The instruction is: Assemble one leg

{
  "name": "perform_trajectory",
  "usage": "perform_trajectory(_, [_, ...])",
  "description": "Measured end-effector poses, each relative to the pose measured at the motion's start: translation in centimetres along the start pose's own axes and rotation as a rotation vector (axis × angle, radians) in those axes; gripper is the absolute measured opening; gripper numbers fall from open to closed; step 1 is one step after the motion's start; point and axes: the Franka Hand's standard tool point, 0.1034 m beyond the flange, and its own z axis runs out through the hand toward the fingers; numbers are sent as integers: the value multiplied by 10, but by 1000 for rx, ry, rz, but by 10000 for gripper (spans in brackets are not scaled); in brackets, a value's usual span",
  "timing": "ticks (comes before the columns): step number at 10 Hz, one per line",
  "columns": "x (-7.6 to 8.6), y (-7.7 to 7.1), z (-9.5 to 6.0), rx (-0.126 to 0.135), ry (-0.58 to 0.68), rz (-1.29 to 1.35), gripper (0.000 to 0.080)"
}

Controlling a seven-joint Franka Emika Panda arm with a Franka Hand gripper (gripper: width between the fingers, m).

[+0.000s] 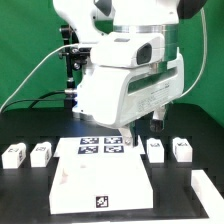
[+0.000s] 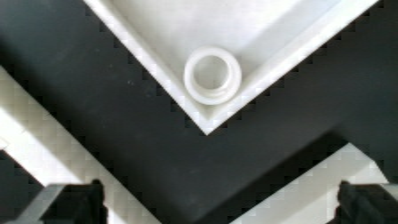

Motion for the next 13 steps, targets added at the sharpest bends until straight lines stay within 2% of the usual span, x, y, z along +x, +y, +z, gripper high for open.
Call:
perform_trajectory(5, [0,0,0,1,-1,-40,650])
perform_trajectory(6, [-6,-8,2,-8,6,-117,650])
perform_trajectory(8, [-41,-27,11,-15,5,-403,650])
perform_trajectory(10, [-69,-29,18,-24,8,-600,650])
perform_trajectory(11, [-78,-27,21,-22,7,-716,650])
perform_trajectory(13, [-78,-27,22,-21,6,-717,650])
